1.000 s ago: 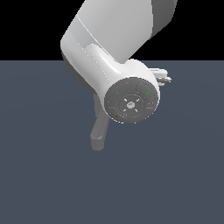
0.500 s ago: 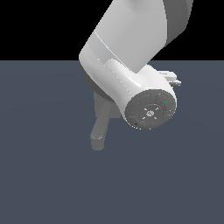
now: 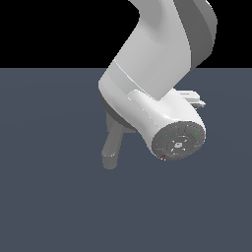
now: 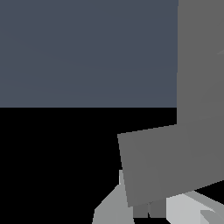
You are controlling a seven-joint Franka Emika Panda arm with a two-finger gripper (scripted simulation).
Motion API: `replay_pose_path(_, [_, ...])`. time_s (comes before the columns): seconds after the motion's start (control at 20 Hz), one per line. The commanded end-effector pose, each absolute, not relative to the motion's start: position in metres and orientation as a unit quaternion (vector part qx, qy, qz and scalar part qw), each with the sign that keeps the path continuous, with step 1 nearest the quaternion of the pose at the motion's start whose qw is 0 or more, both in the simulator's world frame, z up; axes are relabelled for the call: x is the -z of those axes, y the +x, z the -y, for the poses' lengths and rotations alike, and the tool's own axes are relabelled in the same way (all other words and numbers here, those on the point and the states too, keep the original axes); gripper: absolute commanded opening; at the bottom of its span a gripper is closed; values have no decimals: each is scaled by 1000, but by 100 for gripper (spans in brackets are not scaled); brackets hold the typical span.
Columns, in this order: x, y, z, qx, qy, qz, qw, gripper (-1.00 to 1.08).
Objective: Turn on the faucet by rotating a designated handle.
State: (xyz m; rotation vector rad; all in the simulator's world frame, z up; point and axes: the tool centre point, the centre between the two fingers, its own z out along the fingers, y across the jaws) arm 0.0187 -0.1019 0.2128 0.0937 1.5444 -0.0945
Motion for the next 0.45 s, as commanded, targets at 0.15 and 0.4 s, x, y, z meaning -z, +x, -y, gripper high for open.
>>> replay_pose_path(0.15, [-189, 21, 102, 39, 32, -704, 708, -100])
replay_pose_path(0.4, [-174, 21, 107, 39, 29, -706, 706, -100])
